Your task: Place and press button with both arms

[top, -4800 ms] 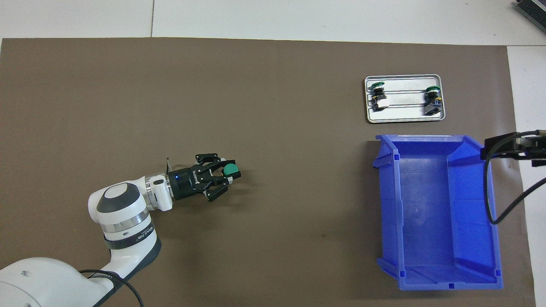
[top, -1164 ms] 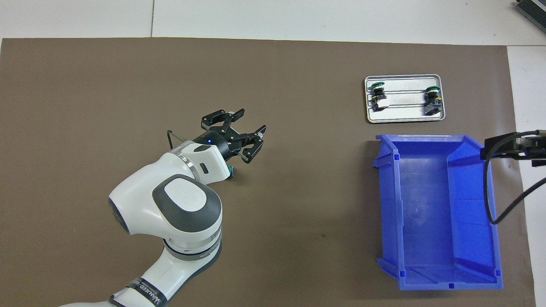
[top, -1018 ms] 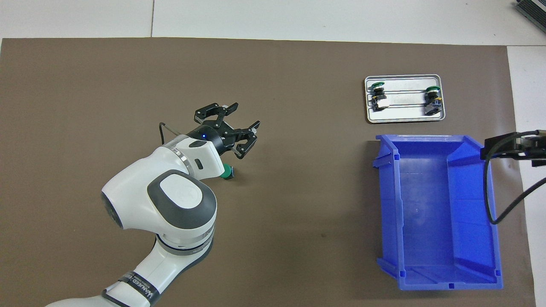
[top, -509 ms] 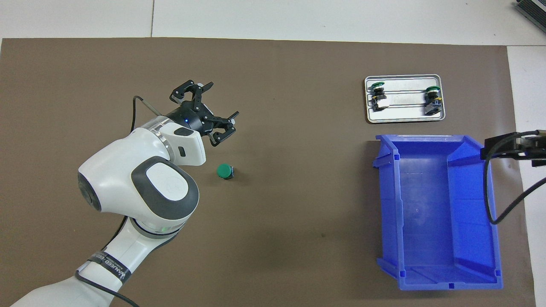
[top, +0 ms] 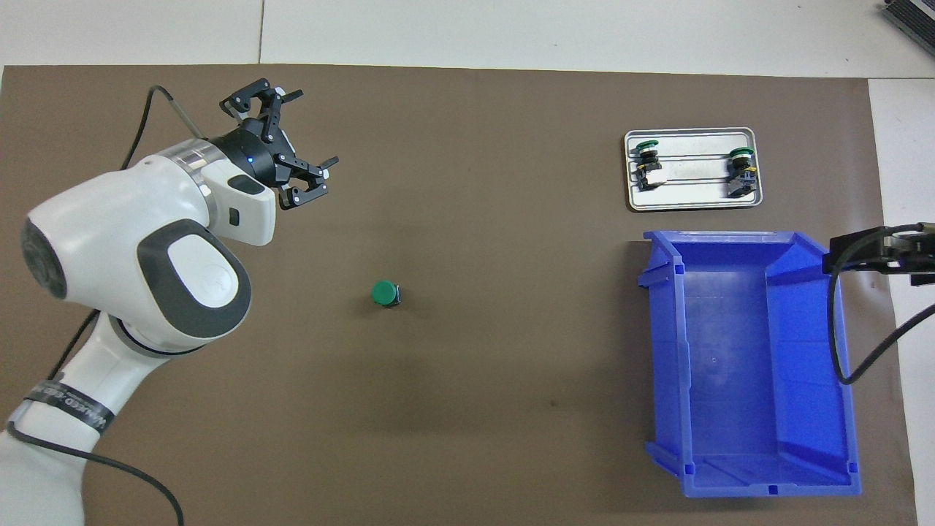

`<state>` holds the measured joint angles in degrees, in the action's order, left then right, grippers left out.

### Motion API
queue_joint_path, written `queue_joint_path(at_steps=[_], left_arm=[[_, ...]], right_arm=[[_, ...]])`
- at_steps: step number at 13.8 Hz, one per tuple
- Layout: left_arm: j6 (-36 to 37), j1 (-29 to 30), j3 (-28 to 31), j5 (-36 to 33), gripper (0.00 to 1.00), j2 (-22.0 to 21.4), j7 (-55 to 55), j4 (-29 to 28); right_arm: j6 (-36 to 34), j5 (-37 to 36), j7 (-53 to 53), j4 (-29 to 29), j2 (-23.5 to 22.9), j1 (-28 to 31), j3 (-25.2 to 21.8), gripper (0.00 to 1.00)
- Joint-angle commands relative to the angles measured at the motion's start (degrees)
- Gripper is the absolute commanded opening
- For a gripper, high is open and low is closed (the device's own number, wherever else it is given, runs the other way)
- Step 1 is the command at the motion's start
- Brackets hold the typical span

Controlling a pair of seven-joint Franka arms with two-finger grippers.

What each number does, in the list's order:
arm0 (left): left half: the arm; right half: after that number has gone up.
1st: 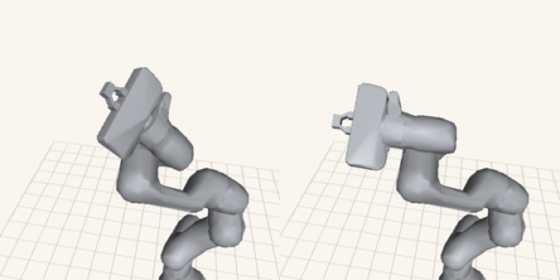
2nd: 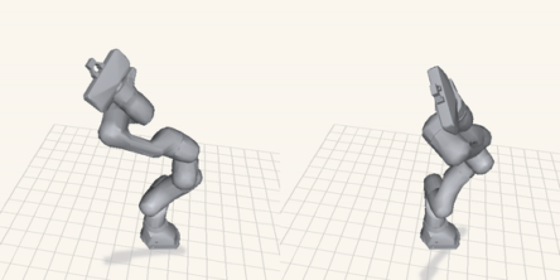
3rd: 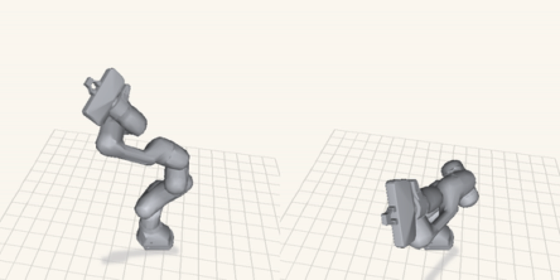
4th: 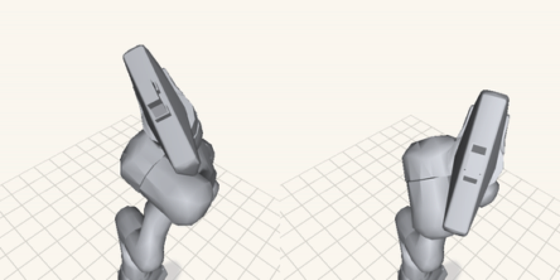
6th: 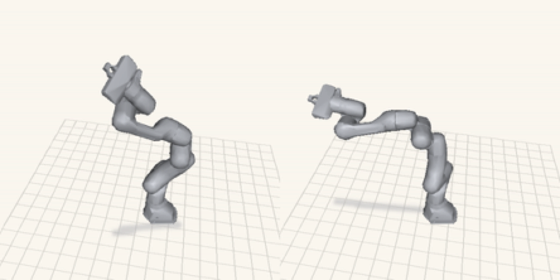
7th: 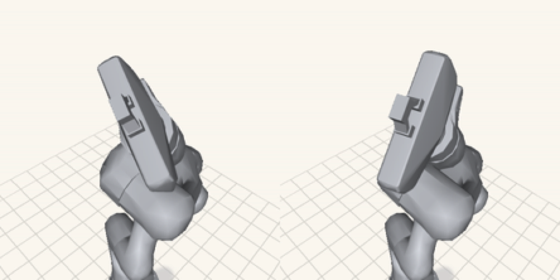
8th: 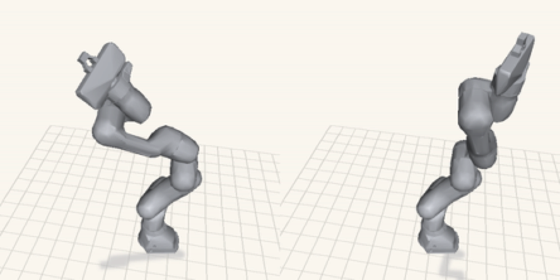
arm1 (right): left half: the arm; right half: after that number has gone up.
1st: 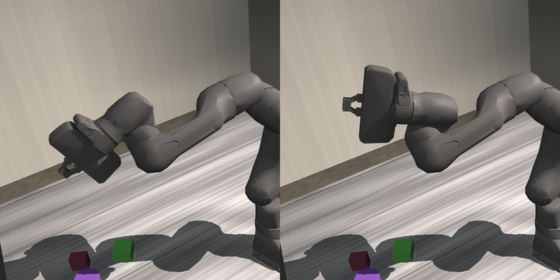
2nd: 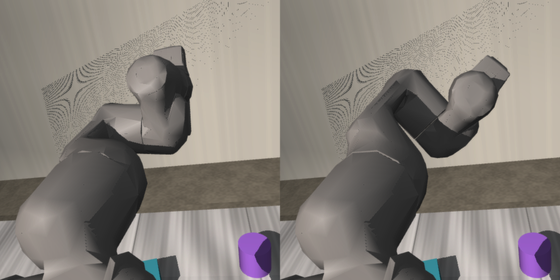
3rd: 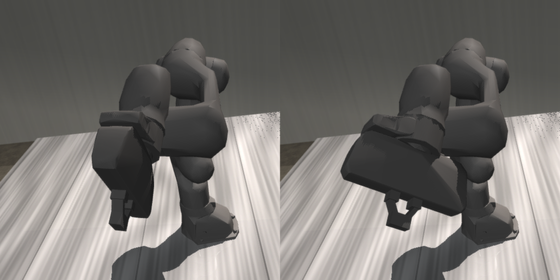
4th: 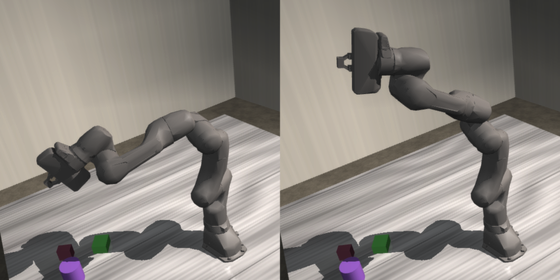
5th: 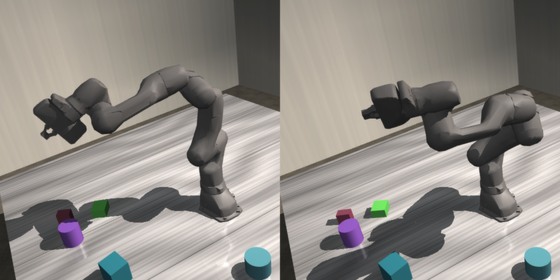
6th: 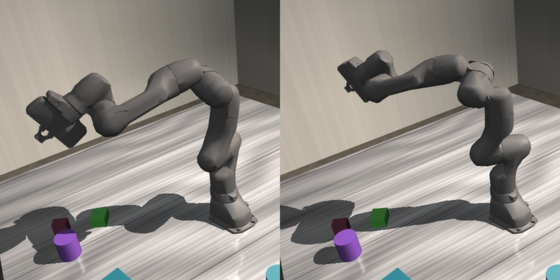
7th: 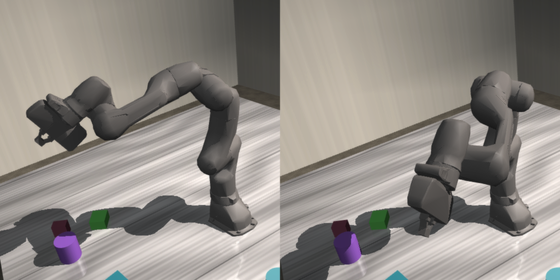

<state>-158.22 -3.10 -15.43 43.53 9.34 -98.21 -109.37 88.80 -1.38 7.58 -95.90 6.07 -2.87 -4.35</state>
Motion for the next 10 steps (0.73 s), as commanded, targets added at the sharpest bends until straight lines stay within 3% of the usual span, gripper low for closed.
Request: queue_joint_path(at_steps=[1,5,7,10], left_arm=[[13.67,6.07,-0.3,-8.86,0.99,-0.89,-0.14,4.42],[33.2,8.9,-0.39,-19.95,0.99,-6.33,0.3,5.75],[41.55,8.81,-0.3,-21.9,0.99,-8.45,2.14,5.75],[48.86,7.76,-0.56,-24.37,0.99,-10.73,14.14,5.13]], right_arm=[[-0.74,0.77,-1.08,0.19,0.17,0.41,0.13,1.0],[-0.74,0.86,-1.16,0.19,0.17,0.41,0.13,1.0],[-0.74,0.86,-1.16,0.19,0.17,0.41,0.13,1.0],[-0.74,0.86,-1.16,0.19,0.17,0.41,0.22,1.0]])
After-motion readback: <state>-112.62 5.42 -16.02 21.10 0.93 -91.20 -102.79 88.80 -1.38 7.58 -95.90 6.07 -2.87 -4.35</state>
